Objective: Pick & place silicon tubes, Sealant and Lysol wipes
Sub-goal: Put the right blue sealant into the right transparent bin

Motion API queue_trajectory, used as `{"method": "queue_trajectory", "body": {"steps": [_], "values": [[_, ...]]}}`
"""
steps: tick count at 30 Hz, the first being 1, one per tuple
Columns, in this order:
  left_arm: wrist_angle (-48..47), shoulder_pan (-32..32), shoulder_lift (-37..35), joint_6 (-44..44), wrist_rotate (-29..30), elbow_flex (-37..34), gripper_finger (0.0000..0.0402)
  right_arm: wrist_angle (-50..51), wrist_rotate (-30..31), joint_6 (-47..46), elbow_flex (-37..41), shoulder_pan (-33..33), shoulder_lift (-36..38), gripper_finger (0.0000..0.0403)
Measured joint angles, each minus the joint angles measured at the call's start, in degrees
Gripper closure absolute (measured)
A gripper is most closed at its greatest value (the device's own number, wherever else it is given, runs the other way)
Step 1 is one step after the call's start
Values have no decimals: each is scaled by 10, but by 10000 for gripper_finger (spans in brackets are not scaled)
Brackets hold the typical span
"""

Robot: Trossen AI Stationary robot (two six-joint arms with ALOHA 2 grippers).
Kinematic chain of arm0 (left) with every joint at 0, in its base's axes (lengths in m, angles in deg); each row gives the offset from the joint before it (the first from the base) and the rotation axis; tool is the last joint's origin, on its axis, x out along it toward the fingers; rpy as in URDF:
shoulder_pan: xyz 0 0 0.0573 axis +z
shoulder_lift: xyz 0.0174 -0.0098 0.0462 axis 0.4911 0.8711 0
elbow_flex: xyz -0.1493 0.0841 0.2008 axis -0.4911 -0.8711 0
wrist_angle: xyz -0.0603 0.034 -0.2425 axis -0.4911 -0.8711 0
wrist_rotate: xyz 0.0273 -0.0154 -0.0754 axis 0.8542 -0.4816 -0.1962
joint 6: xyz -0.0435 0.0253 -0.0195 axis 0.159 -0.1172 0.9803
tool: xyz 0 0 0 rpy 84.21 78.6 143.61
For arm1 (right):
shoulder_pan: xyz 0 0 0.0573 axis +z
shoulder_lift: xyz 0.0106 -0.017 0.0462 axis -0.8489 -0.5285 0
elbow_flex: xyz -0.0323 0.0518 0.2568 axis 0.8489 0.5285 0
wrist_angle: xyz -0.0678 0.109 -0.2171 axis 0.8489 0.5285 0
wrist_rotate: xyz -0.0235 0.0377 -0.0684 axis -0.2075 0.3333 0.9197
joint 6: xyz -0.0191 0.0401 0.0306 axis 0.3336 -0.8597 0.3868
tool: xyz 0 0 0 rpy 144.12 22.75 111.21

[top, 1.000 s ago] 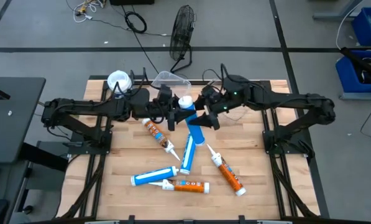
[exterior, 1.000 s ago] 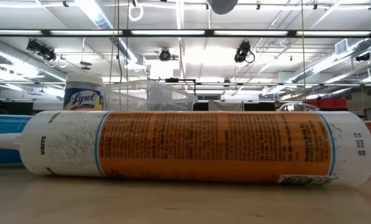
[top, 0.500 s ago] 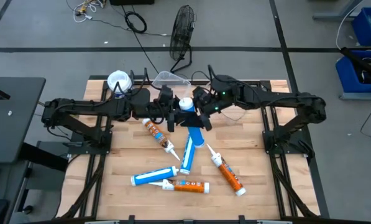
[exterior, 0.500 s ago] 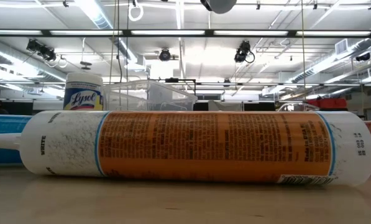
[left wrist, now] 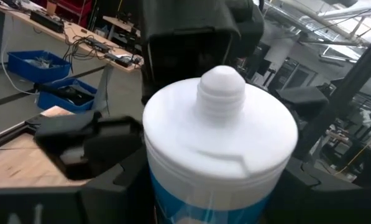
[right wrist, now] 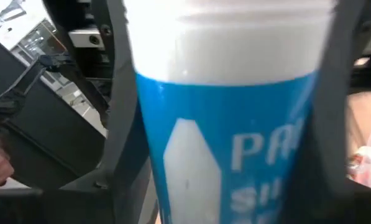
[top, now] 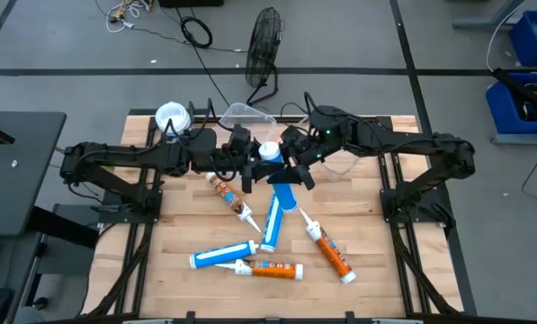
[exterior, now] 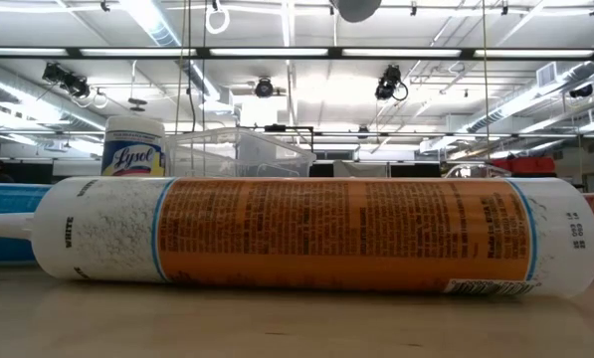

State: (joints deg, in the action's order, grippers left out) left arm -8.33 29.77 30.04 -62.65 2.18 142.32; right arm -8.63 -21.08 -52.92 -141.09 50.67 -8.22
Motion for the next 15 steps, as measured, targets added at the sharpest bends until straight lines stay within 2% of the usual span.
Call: {"method": "queue_trajectory", "body": {"steps": [4, 15], "values": [[4, 0, 0, 0, 0, 1, 182, 23, 0, 8, 0, -8, 19, 131], [20, 0, 0, -15, -4, 1, 182, 12, 2, 4, 0, -4, 22, 113]]}}
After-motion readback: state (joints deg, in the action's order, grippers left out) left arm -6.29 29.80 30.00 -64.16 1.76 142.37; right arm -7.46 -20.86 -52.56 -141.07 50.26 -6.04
